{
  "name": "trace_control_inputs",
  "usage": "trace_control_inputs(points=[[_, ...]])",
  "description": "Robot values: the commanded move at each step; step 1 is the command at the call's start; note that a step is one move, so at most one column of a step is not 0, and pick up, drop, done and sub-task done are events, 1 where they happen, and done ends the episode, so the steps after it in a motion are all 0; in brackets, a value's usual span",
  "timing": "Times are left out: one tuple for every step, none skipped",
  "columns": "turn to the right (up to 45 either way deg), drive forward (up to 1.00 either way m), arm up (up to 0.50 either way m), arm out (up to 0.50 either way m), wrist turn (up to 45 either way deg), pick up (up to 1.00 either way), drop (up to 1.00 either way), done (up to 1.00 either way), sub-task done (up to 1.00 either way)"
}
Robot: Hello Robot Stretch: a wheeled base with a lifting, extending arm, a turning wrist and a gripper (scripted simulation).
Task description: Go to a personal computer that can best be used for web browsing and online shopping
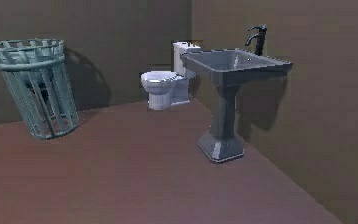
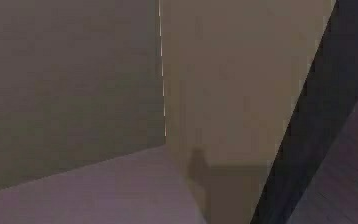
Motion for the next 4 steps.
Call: trace_control_inputs(points=[[-39.0, 0.00, 0.00, 0.00, 0.0, 0.00, 0.00, 0.00, 0.00], [0.0, 1.00, 0.00, 0.00, 0.0, 0.00, 0.00, 0.00, 0.00], [-9.0, 0.00, 0.00, 0.00, 0.0, 0.00, 0.00, 0.00, 0.00], [0.0, 0.05, 0.00, 0.00, 0.0, 0.00, 0.00, 0.00, 0.00]])
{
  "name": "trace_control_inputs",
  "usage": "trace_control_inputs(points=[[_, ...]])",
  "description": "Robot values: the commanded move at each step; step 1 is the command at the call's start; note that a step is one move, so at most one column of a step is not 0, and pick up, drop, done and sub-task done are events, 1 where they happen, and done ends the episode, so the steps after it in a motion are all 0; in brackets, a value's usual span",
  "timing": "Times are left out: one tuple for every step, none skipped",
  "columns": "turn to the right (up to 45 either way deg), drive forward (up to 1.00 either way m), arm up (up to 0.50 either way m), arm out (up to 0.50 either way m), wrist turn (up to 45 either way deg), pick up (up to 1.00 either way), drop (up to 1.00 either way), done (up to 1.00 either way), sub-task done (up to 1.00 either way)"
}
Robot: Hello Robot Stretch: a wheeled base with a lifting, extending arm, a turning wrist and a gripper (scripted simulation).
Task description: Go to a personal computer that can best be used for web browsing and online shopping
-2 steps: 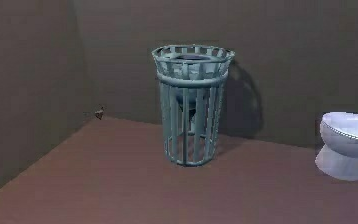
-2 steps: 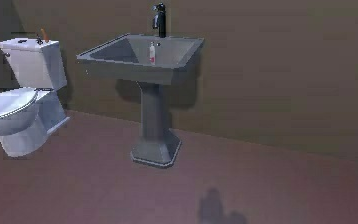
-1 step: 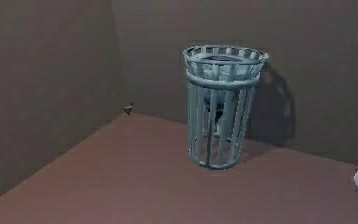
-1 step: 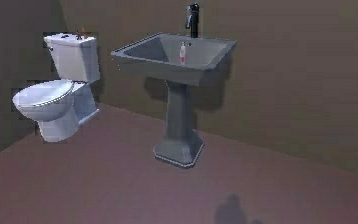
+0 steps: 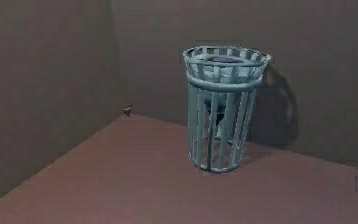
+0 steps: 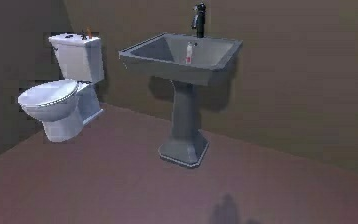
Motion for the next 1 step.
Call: trace_control_inputs(points=[[-45.0, 0.00, 0.00, 0.00, 0.0, 0.00, 0.00, 0.00, 0.00]])
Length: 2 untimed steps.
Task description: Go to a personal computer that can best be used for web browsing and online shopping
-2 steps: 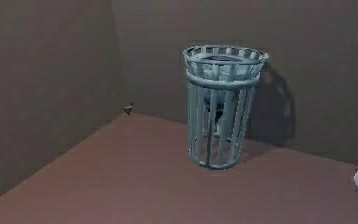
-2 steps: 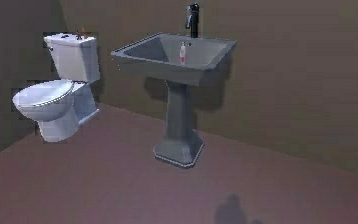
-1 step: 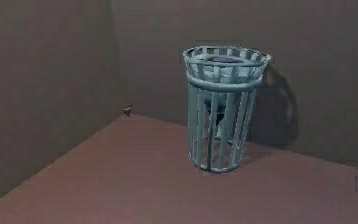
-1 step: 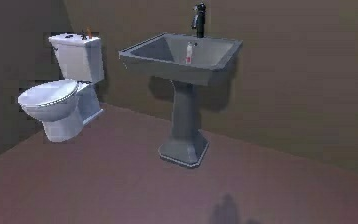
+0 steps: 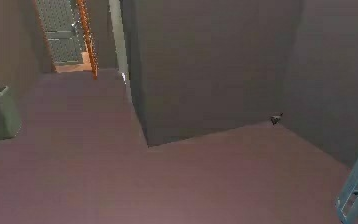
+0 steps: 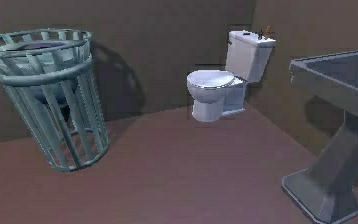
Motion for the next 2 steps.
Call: trace_control_inputs(points=[[-15.0, 0.00, 0.00, 0.00, 0.0, 0.00, 0.00, 0.00, 0.00], [0.0, 0.65, 0.00, 0.00, 0.0, 0.00, 0.00, 0.00, 0.00]])
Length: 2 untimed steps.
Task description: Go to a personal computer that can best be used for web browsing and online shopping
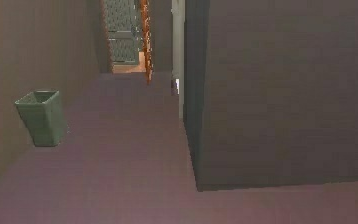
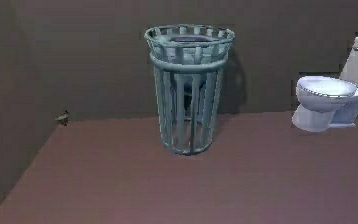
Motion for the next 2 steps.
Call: trace_control_inputs(points=[[-21.0, 0.00, 0.00, 0.00, 0.0, 0.00, 0.00, 0.00, 0.00], [-3.0, 0.00, 0.00, 0.00, 0.0, 0.00, 0.00, 0.00, 0.00]])
